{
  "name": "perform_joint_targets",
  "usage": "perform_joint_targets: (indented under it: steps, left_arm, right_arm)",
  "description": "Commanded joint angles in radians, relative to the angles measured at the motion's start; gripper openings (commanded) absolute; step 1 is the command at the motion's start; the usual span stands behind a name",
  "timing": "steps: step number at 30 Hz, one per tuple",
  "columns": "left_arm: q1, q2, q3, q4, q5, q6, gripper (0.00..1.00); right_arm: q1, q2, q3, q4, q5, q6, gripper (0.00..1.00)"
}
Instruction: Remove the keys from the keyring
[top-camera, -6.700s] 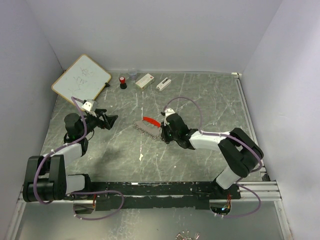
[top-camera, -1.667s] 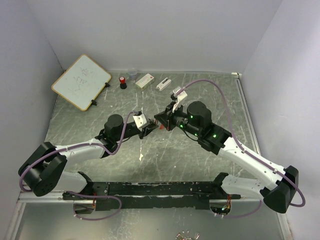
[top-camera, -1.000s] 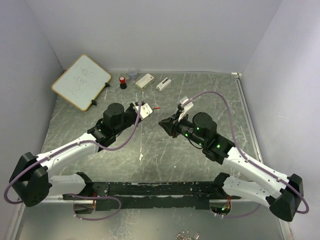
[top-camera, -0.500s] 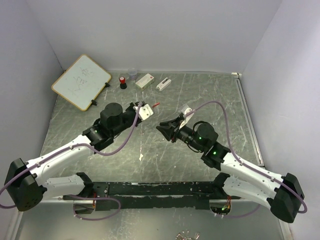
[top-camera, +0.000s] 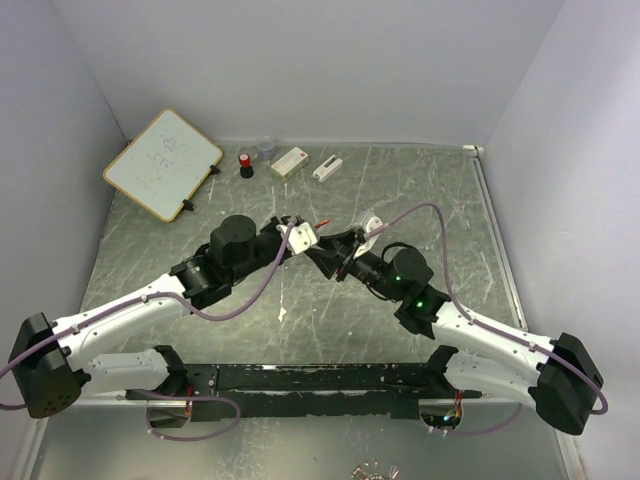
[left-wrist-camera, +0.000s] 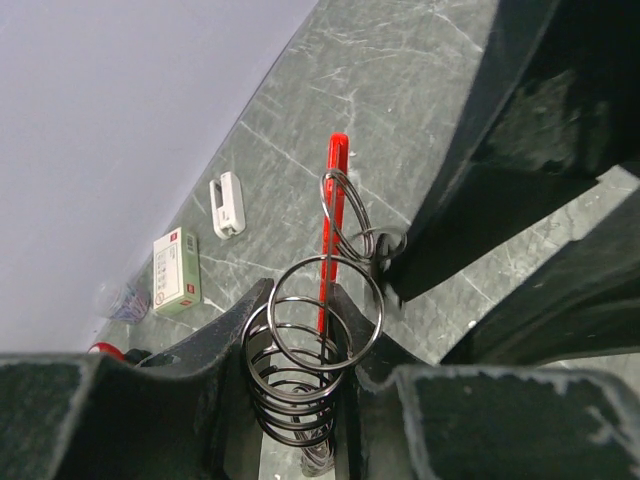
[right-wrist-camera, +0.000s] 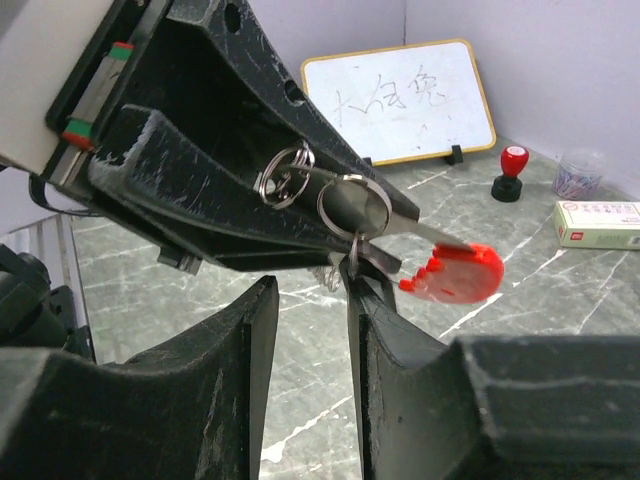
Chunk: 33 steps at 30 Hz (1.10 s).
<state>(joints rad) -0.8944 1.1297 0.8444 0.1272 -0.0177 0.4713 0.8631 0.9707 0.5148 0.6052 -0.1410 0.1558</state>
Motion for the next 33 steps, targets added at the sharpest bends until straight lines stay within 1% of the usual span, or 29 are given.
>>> perform_joint_targets:
  steps: [1,11,23,33]
  left_arm:
    - [-0.03,-0.022,0.058,0.003,-0.032,-0.001,0.07]
    - [-0.059,-0.045,0.04,0.028,-0.056,-0.005,0.07]
    - [-0.071,-0.043,0.033,0.025,-0.076,-0.004,0.07]
    - [-0.077,-0.082,0.04,0.005,-0.065,-0.005,0.07]
  right_arm:
    - [0.011,0.023,0.032,0.067,0.023,-0.034,0.34]
    - [0.016,0.049,0.046,0.069,0.036,-0.03,0.34]
    - [0.019,0.037,0.061,0.054,0.054,-0.052,0.34]
    - [0.02,-0.072,0.037,0.0,0.109,-0.082,0.34]
